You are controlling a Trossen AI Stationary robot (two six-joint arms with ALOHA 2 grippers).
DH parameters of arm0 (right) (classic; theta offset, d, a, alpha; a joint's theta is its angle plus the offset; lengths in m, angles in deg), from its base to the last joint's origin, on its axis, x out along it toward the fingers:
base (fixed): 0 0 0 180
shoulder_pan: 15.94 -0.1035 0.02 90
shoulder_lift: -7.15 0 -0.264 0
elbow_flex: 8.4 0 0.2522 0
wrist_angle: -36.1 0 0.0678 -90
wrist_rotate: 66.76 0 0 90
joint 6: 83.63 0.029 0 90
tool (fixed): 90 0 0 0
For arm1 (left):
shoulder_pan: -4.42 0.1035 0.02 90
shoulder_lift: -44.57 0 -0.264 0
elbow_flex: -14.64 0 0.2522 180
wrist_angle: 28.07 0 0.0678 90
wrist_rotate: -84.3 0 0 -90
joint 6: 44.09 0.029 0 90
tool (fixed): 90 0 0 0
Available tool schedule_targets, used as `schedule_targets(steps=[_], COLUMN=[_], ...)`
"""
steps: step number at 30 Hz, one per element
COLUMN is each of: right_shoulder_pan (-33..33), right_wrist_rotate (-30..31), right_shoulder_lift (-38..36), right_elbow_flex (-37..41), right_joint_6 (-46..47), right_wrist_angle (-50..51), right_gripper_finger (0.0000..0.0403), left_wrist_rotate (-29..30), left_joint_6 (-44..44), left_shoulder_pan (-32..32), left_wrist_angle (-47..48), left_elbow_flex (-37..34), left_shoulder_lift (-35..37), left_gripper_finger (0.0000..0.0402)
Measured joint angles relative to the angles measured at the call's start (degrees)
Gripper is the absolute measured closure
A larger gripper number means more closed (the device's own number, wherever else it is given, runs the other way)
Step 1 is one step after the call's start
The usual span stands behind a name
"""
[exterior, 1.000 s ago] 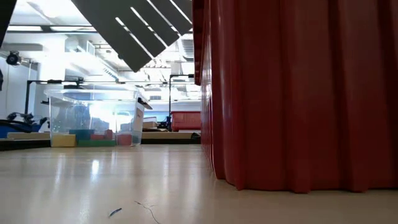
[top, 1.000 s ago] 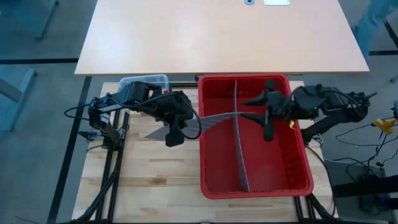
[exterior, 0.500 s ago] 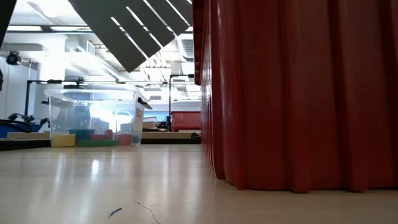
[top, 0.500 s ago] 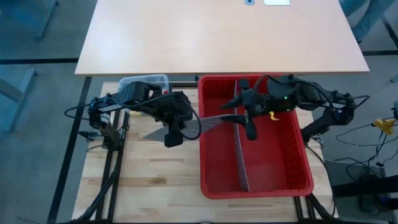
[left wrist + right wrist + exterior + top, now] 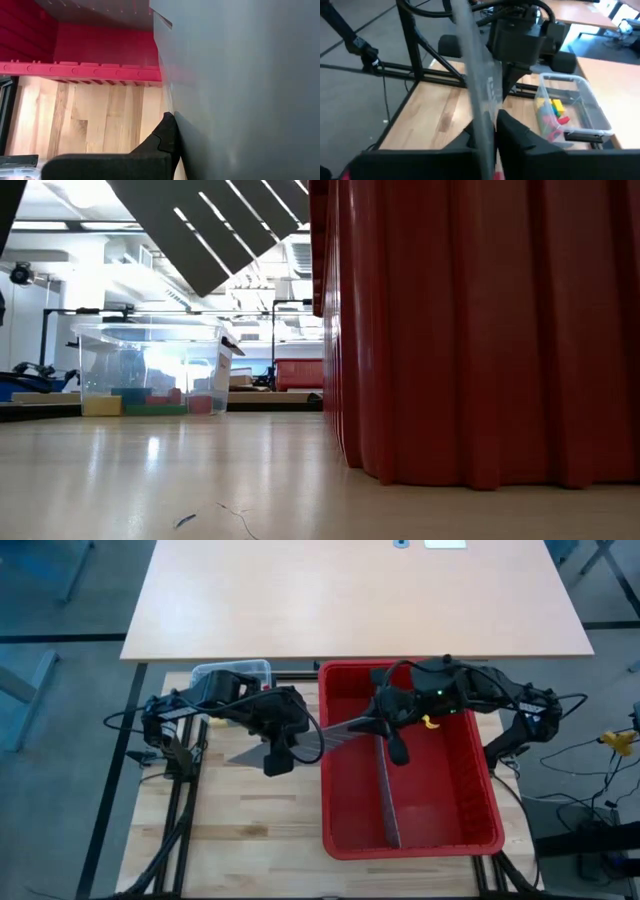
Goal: Sort blocks
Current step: Insert the bin divider into the red bin
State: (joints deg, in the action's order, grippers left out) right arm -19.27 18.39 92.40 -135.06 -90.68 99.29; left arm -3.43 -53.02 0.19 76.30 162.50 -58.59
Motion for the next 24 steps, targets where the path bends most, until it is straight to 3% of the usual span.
schedule_targets(steps=[7, 11, 18, 24], right_shoulder_pan=[0.0, 0.3, 1.1, 1.8], right_wrist_rotate=[5.5, 7.6, 11.1, 14.2], right_shoulder_lift=[-1.4, -2.5, -5.0, -8.4], right_elbow_flex=[0.0, 0.1, 0.0, 0.1], right_joint_6=[-0.3, -0.4, -0.2, 0.0], right_wrist_angle=[0.1, 0.1, 2.7, 5.9], right_gripper_finger=[0.0401, 0.0402, 0.0403, 0.0403], left_wrist_rotate=[6.0, 10.6, 10.8, 12.2], left_joint_6=[-0.6, -0.7, -0.7, -2.6], left_shoulder_pan=[0.1, 0.0, -0.1, 0.0], left_wrist_angle=[-1.3, -1.3, -0.9, -0.9], left_elbow_flex=[0.0, 0.0, 0.0, 0.0], left_shoulder_lift=[0.1, 0.6, 1.7, 2.8], left_gripper_finger=[0.0387, 0.0343, 0.0265, 0.0226])
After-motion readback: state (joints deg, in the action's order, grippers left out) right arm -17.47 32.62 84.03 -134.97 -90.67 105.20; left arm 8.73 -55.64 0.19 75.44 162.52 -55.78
